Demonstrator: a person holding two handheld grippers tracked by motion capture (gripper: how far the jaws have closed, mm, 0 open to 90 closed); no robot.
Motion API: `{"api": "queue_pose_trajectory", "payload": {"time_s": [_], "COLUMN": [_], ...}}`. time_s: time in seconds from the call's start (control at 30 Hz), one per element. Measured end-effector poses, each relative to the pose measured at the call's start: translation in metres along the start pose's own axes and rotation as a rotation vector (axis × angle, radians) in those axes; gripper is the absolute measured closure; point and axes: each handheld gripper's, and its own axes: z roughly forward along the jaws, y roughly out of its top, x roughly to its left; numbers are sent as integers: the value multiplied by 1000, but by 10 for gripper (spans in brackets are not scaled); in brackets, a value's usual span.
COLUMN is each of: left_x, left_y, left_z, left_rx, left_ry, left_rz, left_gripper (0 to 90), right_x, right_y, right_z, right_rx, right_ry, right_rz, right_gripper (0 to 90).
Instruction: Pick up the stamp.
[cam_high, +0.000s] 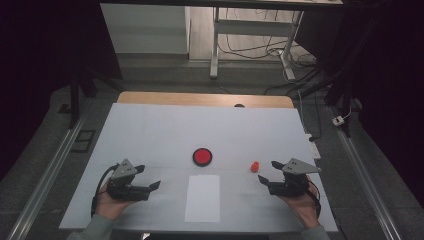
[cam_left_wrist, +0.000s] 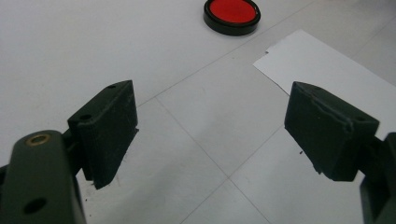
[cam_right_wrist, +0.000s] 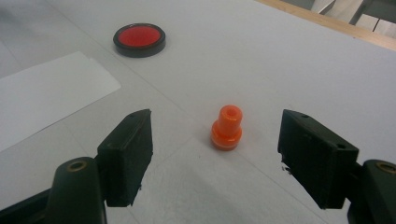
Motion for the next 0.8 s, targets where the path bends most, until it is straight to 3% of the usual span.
{"api": "queue_pose_trajectory", "payload": {"time_s": [0.47,0.8], "left_x": [-1,0], "left_y": [-1,-1], "left_z": [2,4], "left_rx": [10,20], "left_ry": [-1,3], "left_rz": [-3,-2], "left_gripper": [178,180], "right_x": [0,-3], "right_y": [8,10], "right_z": [14,35], "right_rx": [43,81], "right_ry": [-13,-29], "right_rz": [-5,-14], "right_gripper": [270,289]}}
